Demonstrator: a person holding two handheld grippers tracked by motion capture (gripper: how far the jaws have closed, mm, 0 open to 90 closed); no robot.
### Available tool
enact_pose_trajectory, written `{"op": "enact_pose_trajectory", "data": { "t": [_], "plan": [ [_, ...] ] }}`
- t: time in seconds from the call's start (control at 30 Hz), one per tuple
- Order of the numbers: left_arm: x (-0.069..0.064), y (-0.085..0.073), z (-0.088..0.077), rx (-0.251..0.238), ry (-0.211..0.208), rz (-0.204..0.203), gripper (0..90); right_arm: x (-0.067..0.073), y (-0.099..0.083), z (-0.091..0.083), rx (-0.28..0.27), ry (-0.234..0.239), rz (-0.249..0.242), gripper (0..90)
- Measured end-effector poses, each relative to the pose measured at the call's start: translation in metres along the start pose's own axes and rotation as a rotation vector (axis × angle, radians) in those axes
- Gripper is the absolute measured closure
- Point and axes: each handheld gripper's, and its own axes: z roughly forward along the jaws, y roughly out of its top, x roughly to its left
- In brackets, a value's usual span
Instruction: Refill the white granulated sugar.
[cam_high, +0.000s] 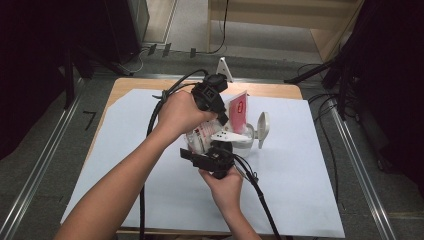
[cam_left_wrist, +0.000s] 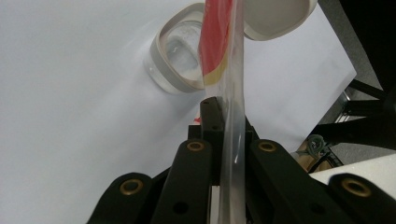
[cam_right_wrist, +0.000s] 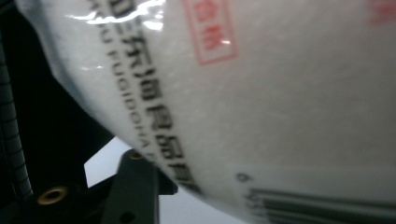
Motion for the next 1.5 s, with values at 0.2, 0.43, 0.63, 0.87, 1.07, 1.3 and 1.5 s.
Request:
{"op": "enact_pose_trajectory", "data": {
  "t": [0.2, 0.43, 0.63, 0.87, 1.07, 1.3, 1.5],
  "plan": [
    [-0.001, 0.002, -0.001, -0.009, -0.010, 0.015, 86.7, -0.004, 0.002, 0.001, -0.020, 0.082, 0.080, 64.2],
    [-0.007, 0.010, -0.002, 0.003, 0.016, 0.028, 84.3, -0.010, 0.006, 0.000, -0.042, 0.151, 0.123, 64.3],
    [-0.010, 0.013, -0.005, 0.002, -0.003, 0.038, 79.3, -0.009, 0.009, -0.003, -0.069, 0.185, 0.154, 64.6],
    [-0.012, 0.014, -0.006, -0.020, 0.012, 0.062, 84.0, -0.010, 0.012, -0.003, -0.092, 0.227, 0.201, 64.9],
    [-0.012, 0.014, -0.008, -0.021, 0.017, 0.040, 90.0, -0.007, 0.015, -0.002, -0.071, 0.206, 0.167, 62.5],
    [-0.008, 0.011, -0.009, -0.043, 0.008, 0.002, 90.0, 0.000, 0.015, 0.000, -0.056, 0.105, 0.100, 55.8],
    [-0.002, 0.010, -0.010, -0.061, -0.013, -0.013, 90.0, 0.009, 0.013, -0.002, -0.043, -0.064, -0.032, 58.6]
  ]
}}
